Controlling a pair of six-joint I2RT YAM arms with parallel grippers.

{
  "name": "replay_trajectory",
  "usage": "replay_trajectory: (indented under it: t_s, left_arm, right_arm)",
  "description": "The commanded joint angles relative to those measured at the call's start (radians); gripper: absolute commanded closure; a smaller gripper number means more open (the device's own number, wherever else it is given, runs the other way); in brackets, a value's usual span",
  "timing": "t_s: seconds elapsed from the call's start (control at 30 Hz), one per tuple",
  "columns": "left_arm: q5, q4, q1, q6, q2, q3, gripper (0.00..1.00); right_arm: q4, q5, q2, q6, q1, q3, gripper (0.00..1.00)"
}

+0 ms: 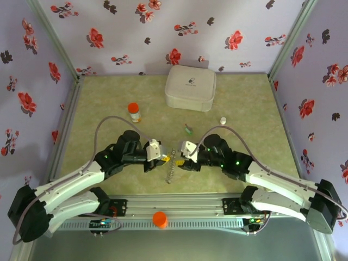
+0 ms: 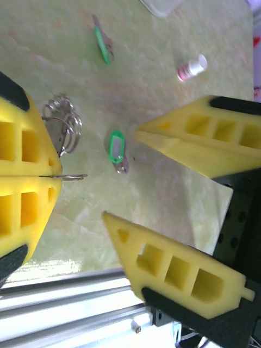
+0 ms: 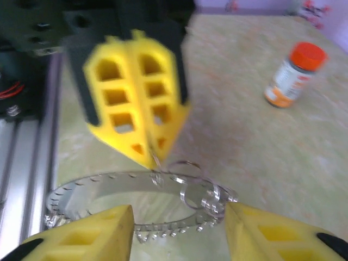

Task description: Put the keys on the keyring

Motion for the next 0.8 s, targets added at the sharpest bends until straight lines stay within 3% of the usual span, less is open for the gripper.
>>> replay_trajectory:
  t_s: [0.0,0.07,0.17,0.37,0.57,0.77]
  left_arm:
    - [-0.134,0.082,-0.007,-0.124,-0.029,-0.02,1.0]
    - [-0.185,0.081,-0.008,-0.184,-0.027,-0.02,1.0]
    - [-0.199,0.092,-0.007,-0.251,-0.016,-0.021,1.0]
    - [-0.248,0.093,-0.008,-0.325,0.008,0.002,1.0]
    - [-0.258,0.094,-0.008,-0.308,0.009,0.007,1.0]
    - [-0.235,0.103,-0.007,-0.287,0.016,0.006,1.0]
  right_arm:
    - [0.102,0.359,-0.003,0.351,-0.006,-0.044,0.48]
    - [0.034,0.53,0.028,0.528,-0.018,-0.031,0.54]
    - [-0.164,0.628,0.132,0.659,-0.053,0.081,0.52]
    - [-0.503,0.573,0.414,0.72,-0.11,0.331,0.51]
    - [-0.568,0.465,0.502,0.824,-0.159,0.323,0.5]
    - [-0.579,0.36,0.511,0.814,-0.162,0.272,0.5]
